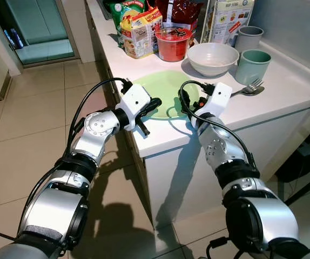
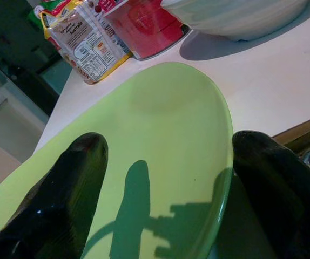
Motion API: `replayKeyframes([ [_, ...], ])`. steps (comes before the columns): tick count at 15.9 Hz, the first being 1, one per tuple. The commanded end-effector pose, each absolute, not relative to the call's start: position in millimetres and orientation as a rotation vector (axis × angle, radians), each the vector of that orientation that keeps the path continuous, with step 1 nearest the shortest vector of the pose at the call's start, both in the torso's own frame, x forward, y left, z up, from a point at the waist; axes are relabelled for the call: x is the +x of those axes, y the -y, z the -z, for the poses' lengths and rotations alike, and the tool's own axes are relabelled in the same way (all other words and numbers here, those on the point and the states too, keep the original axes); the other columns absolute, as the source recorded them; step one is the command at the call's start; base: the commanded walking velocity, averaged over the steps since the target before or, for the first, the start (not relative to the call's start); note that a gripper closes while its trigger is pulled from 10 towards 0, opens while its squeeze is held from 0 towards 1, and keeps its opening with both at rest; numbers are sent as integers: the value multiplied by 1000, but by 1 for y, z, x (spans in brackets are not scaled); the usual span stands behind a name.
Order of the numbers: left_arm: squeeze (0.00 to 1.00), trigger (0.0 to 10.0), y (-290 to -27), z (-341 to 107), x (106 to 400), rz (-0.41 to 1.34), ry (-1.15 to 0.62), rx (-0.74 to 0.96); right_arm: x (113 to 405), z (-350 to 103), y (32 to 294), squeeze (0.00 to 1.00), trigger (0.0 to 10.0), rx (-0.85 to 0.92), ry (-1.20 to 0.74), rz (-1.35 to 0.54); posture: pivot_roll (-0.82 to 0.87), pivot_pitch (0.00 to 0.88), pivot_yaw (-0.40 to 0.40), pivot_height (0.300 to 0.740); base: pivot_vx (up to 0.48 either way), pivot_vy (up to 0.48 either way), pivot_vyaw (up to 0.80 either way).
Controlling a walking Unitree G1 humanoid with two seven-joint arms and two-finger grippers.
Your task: Setting the table
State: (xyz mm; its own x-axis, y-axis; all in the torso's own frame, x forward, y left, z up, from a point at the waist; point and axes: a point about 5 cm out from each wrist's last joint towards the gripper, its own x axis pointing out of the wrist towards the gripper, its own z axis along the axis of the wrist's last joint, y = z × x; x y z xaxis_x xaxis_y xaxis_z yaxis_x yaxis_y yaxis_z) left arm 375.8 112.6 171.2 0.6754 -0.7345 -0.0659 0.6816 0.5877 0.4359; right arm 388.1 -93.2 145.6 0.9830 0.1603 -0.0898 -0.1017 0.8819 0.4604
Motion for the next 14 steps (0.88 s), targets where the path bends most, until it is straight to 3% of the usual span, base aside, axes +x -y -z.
replayKeyframes([
  [1,0,0,-112,-174,375,840,134,458,384,-131,89,0,10000,482,-203,-126,48,0,64,740,0,0,0],
  [7,0,0,-112,-174,376,842,132,458,383,-147,84,0,10000,482,-139,-155,37,0,74,740,0,0,0],
  [14,0,0,-110,-175,376,846,132,453,355,-171,100,0,10000,295,-17,-114,18,0,80,740,0,0,0],
])
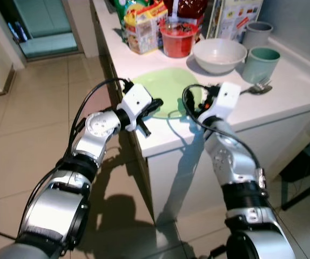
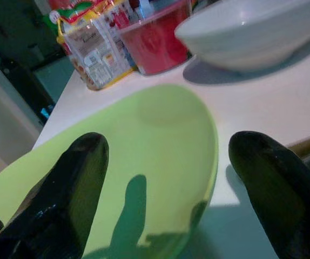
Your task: Setting the table
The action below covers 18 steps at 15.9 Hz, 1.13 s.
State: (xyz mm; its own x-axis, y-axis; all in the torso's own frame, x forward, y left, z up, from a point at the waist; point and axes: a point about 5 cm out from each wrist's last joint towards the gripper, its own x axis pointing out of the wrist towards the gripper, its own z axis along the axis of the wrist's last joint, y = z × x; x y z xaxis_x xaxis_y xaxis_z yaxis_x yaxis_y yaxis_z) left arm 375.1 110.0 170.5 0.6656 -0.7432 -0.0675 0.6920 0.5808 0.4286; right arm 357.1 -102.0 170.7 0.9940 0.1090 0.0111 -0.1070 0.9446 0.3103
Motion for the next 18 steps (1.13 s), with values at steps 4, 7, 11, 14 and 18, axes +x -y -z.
replayKeyframes([
  [4,0,0,-111,-175,377,844,132,452,339,-170,98,0,10000,292,-53,-116,21,0,79,740,0,0,0],
  [7,0,0,-109,-178,377,845,145,445,332,-173,94,0,10000,284,-52,-129,19,0,81,740,0,0,0],
  [11,0,10000,-108,-197,383,784,220,450,330,-177,94,0,10000,253,-30,-137,22,0,81,740,0,0,0],
  [14,0,10000,-118,-207,389,719,218,477,325,-177,93,0,10000,260,-36,-146,25,0,83,740,0,0,0],
  [18,0,10000,-148,-191,396,603,57,594,323,-175,94,0,10000,268,-41,-148,23,0,84,740,0,0,0],
])
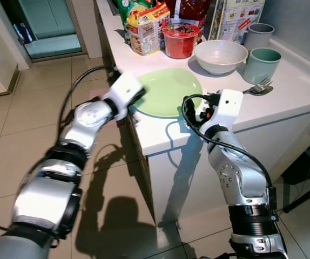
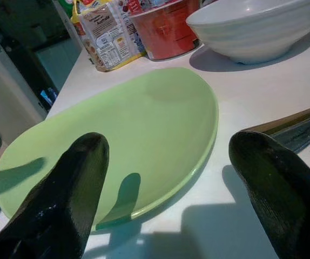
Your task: Setting the table
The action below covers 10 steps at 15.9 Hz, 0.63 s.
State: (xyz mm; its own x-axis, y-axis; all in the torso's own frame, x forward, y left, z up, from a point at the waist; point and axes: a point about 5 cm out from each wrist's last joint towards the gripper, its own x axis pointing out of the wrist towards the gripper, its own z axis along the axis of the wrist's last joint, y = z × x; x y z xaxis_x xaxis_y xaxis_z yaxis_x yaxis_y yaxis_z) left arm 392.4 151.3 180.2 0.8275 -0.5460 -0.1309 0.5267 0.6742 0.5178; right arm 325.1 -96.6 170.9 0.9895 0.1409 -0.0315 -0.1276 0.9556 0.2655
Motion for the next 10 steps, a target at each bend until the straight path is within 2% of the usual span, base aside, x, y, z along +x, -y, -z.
replayKeyframes([
  [1,0,10000,-159,-188,398,550,9,625,323,-174,95,0,10000,269,-44,-145,23,0,84,740,0,0,0],
  [5,0,10000,-187,-176,399,393,-110,739,323,-172,98,0,10000,265,-48,-138,23,0,84,740,0,0,0],
  [10,0,10000,-191,-169,400,341,-169,801,322,-172,98,0,10000,265,-50,-137,19,0,88,740,0,0,0],
])
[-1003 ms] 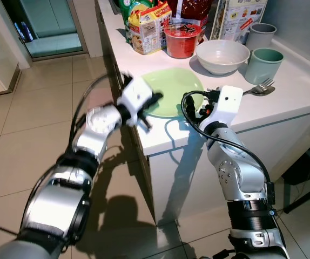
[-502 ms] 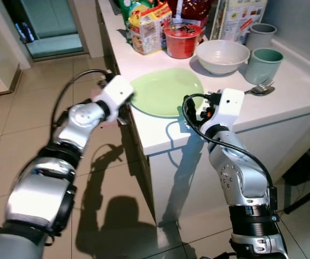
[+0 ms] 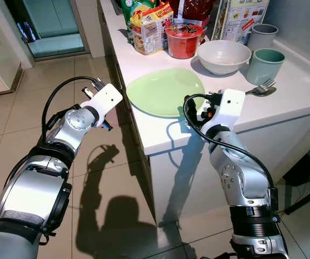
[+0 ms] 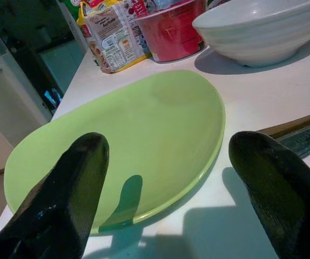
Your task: Setting the table
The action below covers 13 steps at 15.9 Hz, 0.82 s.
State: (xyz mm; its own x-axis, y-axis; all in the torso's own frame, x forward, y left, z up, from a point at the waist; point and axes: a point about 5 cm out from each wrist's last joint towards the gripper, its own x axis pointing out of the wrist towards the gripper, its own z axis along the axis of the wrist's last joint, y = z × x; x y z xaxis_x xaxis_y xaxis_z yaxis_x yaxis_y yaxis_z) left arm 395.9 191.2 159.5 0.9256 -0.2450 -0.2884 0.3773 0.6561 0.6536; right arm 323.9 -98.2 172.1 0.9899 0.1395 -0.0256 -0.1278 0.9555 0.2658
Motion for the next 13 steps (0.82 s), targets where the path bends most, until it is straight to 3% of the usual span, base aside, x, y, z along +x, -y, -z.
replayKeyframes([
  [1,0,10000,-190,-169,400,343,-165,803,322,-172,98,0,10000,264,-50,-137,18,0,87,740,0,0,0],
  [13,0,10000,-162,-178,404,406,-84,768,322,-169,96,0,10000,259,-62,-134,20,0,97,740,0,0,0],
])
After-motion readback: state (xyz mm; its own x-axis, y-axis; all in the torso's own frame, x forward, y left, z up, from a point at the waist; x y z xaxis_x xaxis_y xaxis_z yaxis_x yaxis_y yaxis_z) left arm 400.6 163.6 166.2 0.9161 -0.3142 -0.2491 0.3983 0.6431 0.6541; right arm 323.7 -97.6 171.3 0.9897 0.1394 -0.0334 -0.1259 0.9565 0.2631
